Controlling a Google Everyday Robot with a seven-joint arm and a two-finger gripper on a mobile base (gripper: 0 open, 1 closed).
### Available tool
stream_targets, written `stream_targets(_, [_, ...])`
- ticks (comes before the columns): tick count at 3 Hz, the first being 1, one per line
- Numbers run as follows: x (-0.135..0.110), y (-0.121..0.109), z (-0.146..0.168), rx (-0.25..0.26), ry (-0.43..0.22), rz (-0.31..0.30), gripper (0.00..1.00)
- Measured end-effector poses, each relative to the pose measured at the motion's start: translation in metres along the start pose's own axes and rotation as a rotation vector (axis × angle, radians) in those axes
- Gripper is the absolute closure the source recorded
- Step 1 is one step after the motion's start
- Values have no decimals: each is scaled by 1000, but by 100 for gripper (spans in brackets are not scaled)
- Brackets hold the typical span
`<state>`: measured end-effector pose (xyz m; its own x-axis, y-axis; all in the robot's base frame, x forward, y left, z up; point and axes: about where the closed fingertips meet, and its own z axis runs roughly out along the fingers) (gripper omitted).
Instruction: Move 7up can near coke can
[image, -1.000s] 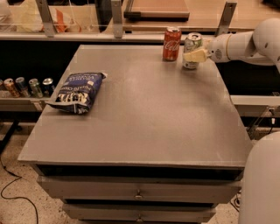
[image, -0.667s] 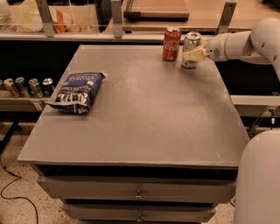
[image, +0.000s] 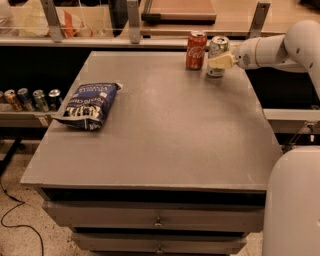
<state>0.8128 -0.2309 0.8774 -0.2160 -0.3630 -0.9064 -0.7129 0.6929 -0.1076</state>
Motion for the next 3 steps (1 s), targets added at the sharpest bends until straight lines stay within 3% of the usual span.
stream_targets(2, [2,-1,0,-8,10,18,18])
stream_targets(3, [3,-1,0,-14,14,23,0])
